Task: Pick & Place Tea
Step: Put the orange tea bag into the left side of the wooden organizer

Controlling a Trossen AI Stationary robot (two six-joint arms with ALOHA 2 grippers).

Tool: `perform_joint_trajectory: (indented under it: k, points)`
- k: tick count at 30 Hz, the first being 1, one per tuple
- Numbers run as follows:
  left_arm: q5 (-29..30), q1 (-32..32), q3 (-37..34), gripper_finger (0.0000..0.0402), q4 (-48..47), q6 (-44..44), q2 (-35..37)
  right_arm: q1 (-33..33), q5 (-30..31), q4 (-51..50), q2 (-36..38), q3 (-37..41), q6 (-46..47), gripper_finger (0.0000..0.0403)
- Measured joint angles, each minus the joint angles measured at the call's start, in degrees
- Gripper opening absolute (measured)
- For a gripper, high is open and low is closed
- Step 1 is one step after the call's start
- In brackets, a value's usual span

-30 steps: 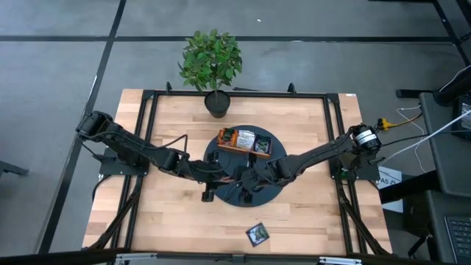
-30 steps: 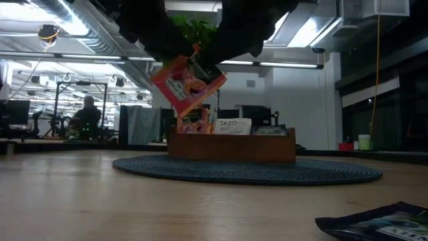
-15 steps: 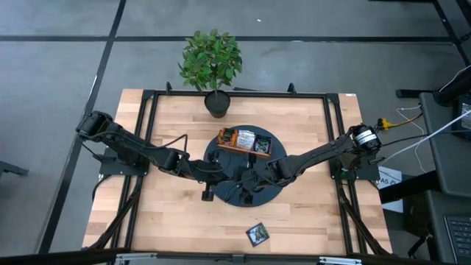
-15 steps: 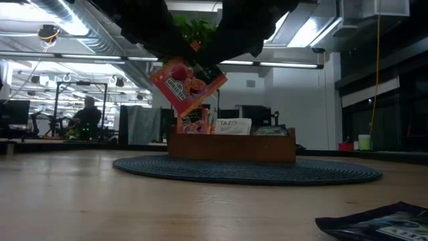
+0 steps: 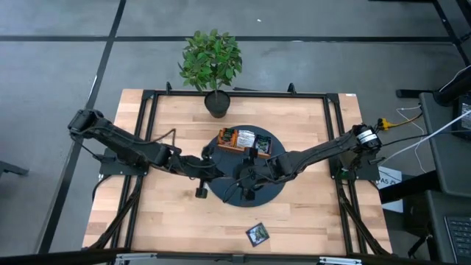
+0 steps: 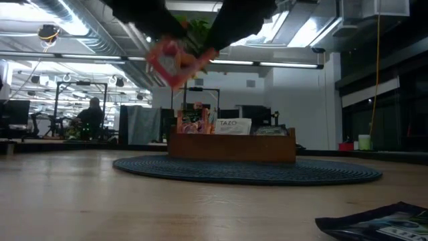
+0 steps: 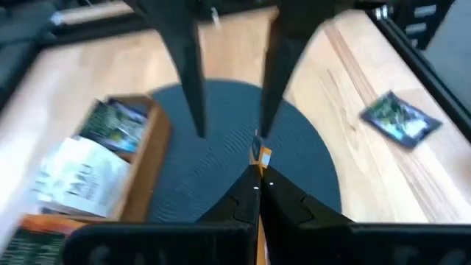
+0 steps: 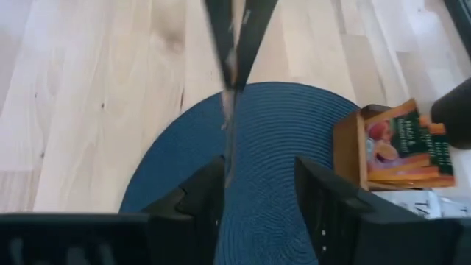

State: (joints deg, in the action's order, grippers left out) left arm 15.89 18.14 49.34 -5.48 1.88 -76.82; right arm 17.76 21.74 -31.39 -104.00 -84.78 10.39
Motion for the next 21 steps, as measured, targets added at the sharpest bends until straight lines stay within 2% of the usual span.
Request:
perform_joint_trajectory:
  k: [5, 9, 12, 17, 21]
  points:
    - [1.0, 0.0, -0.5, 0.0002, -1.5, -3.5, 5.6, 0.0, 1.9, -2.5, 0.0, -1.0, -0.1, 0.0180]
    - [2.9, -0.7, -3.8, 0.0002, -0.5, -5.1, 9.9, 0.0, 2.8, -3.1, 0.1, 1.6, 4.2, 0.0165]
    - [4.0, -2.3, -7.9, 0.0002, 3.8, -5.6, 12.8, 0.1, 3.1, 1.4, 0.0, 5.2, 5.9, 0.0149]
    - [-4.5, -7.8, -15.9, 0.0002, 18.4, -8.6, 15.7, 0.5, 3.4, 12.9, 0.0, 12.1, 6.0, 0.0129]
    - [-10.4, -13.3, -19.9, 0.0002, 23.9, -8.7, 15.8, 1.0, 3.4, 20.6, 0.0, 16.1, 6.0, 0.0119]
